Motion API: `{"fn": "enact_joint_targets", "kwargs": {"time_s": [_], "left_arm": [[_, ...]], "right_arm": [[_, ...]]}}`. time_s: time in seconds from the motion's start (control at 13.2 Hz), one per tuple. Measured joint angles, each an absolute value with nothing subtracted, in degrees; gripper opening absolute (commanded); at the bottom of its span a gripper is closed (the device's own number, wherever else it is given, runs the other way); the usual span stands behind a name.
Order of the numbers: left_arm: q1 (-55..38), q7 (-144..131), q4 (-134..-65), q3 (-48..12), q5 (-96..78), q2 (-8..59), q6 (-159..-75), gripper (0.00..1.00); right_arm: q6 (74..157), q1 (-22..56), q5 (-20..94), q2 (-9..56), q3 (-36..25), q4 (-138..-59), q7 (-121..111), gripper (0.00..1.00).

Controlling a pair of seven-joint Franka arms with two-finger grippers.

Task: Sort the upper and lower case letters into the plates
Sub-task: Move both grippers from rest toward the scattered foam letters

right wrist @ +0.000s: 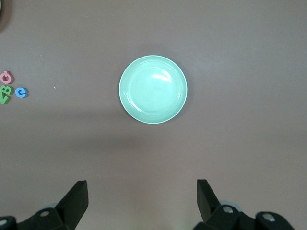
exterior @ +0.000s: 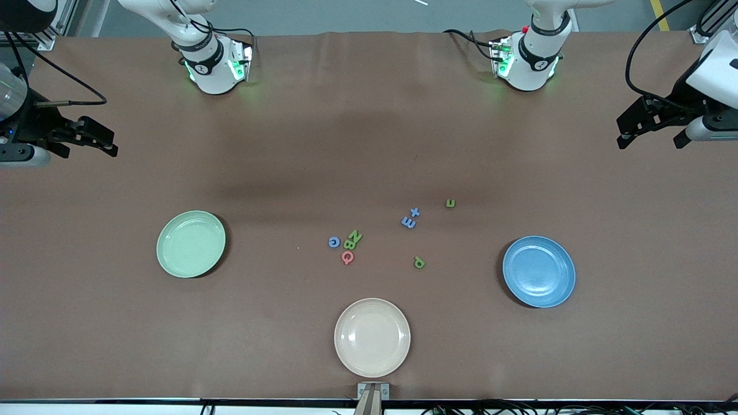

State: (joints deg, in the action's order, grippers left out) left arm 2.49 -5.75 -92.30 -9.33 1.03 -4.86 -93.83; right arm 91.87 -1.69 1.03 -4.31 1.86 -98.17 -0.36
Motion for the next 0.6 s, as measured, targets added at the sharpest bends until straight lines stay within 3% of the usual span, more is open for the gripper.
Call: {"fn": "enact_joint_targets", "kwargs": {"time_s": [0.6], "left_arm": [[1.9, -5.6, -92.4, -9.9, 1.0, -2.9, -92.7, 1.0]], "right_arm": [[91.7, -1.7, 1.6, -4.3, 1.9, -98.2, -0.4, 1.0]]}}
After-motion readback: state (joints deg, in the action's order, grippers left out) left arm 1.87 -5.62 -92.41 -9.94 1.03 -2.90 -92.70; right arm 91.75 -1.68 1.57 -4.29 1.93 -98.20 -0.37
